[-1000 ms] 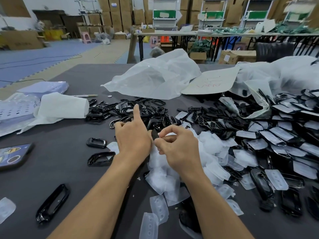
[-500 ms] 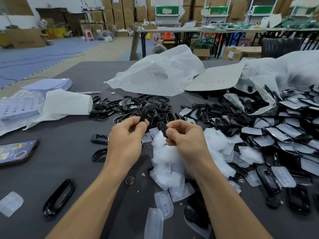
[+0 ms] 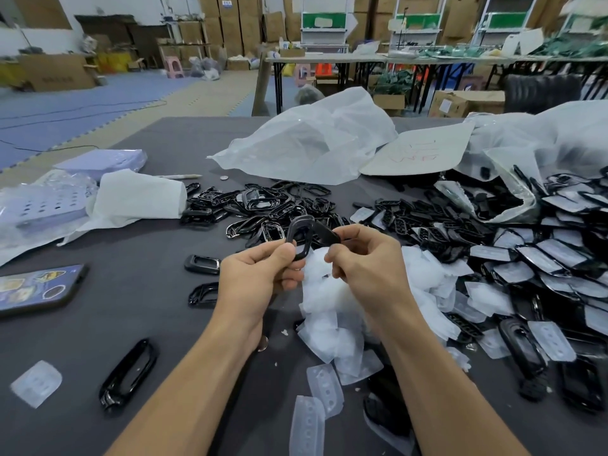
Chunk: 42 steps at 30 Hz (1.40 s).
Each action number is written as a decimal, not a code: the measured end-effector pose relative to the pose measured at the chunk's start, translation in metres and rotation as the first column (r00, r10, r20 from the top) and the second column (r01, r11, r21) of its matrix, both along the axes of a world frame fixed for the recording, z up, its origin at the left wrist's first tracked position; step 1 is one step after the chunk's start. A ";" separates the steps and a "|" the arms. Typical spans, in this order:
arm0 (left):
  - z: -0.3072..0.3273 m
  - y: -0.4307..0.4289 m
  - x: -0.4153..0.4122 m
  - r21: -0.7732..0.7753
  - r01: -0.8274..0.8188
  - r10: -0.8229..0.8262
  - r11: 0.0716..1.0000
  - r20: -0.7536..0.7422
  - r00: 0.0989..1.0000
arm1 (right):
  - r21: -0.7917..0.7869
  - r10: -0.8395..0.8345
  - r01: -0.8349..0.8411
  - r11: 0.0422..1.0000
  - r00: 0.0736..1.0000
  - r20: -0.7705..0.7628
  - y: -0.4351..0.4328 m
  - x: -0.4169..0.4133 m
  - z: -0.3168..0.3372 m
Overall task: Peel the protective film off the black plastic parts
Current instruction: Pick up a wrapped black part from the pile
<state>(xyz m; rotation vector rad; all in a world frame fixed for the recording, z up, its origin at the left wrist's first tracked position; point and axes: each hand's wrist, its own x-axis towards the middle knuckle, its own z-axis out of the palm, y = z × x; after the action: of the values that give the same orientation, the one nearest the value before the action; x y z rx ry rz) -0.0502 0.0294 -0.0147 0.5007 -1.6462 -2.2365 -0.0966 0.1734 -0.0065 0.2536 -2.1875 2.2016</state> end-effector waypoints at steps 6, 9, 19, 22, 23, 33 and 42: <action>0.001 -0.001 0.003 0.126 0.018 -0.018 0.992 -0.005 1.000 | -0.050 -0.025 0.026 0.998 0.999 0.023 0.002 0.002 0.002; 0.001 -0.005 0.004 0.146 0.039 -0.037 0.989 -0.017 0.999 | -0.054 -0.012 0.013 0.998 0.999 0.030 0.003 0.002 0.005; 0.004 -0.006 0.004 0.213 0.181 -0.169 0.960 -0.074 0.983 | 0.272 0.067 -0.035 0.962 0.992 -0.107 -0.002 0.010 0.002; 0.004 -0.003 0.004 0.108 0.202 -0.195 0.973 -0.073 0.978 | 0.378 0.069 -0.014 0.926 0.989 -0.131 -0.005 0.013 0.000; 0.004 -0.002 0.005 0.074 0.210 -0.205 0.975 -0.067 0.977 | 0.364 0.031 0.017 0.931 0.992 -0.126 -0.005 0.014 0.000; -0.001 -0.002 0.006 -0.090 0.158 -0.154 0.983 0.053 0.987 | -0.019 0.075 -0.075 0.997 0.997 0.027 -0.001 0.010 0.003; -0.001 0.002 0.008 -0.303 0.085 -0.100 0.949 -0.034 0.994 | 0.052 0.137 -0.138 0.989 0.990 0.021 0.001 0.008 -0.002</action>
<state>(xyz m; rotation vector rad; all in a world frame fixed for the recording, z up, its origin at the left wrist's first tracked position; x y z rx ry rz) -0.0418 0.0314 -0.0161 0.2926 -1.9755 -1.9879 -0.0891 0.1745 -0.0080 0.4001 -2.3063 2.2230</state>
